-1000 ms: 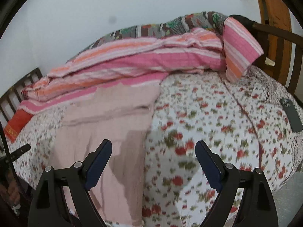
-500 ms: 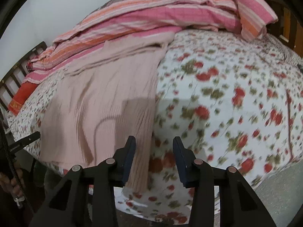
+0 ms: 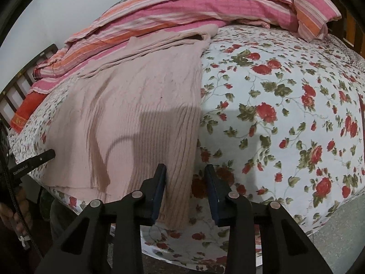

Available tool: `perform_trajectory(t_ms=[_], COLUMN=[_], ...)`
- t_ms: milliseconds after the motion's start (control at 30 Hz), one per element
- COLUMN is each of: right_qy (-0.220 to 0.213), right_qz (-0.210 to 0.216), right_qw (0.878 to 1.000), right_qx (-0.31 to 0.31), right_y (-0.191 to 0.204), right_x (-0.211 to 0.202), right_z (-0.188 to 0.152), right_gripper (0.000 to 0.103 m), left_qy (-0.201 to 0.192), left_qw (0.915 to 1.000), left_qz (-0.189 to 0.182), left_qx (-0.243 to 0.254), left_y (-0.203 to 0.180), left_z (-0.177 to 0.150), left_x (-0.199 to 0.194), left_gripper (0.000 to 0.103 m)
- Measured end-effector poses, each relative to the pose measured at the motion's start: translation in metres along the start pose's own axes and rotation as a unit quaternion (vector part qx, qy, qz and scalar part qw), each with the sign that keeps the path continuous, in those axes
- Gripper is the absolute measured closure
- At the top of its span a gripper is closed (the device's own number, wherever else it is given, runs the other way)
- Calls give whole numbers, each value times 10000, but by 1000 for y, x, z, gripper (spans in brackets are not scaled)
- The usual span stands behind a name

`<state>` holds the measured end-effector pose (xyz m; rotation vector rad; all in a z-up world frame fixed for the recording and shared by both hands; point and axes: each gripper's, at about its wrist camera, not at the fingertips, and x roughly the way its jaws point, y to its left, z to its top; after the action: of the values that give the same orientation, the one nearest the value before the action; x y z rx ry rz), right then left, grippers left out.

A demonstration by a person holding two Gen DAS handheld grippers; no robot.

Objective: Fold small clothes

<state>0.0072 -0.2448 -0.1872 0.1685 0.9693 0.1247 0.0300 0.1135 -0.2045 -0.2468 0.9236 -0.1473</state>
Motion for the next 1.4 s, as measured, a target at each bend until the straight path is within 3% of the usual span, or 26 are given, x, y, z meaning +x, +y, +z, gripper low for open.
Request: perform_trajectory(t_ms=[67, 300, 367, 500, 733, 900, 1000, 1067, 1200, 1400], right_qy=[-29, 27, 22, 80, 93, 97, 94, 10, -200, -497], right_qz=[-32, 93, 93, 192, 214, 211, 280, 320, 468, 867], right_qw=[10000, 9998, 9999, 9998, 9997, 9997, 9996, 9995, 9987, 9942], right_qx=[-32, -148, -131, -39, -23, -19, 38, 69, 79, 402], right_y=[3, 9, 8, 6, 6, 6, 7, 7, 9, -2], right_x=[2, 2, 1, 1, -1, -1, -3, -8, -23, -50], right_z=[0, -3, -4, -5, -9, -9, -10, -9, -7, 3], right_gripper=[69, 70, 73, 89, 89, 90, 96, 97, 98, 98], left_qy=[18, 108, 100, 87, 80, 73, 30, -13, -96, -349], left_qw=[10000, 9999, 9999, 9999, 9999, 9999, 9999, 9994, 9922, 9870], left_qz=[-30, -114, -88, -57, -72, -67, -131, -276, -949, -1202], left_qx=[-1, -23, 3, 4, -64, -70, -108, -228, -798, -1010], left_y=[0, -2, -3, -3, -2, -1, 0, 3, 17, 23], left_z=[-1, -10, -12, -15, -18, -20, -20, -20, -18, -12], left_x=[0, -6, -7, -9, -11, -12, -15, -19, -31, -55], left_gripper=[81, 82, 82, 82, 83, 92, 95, 96, 96, 96])
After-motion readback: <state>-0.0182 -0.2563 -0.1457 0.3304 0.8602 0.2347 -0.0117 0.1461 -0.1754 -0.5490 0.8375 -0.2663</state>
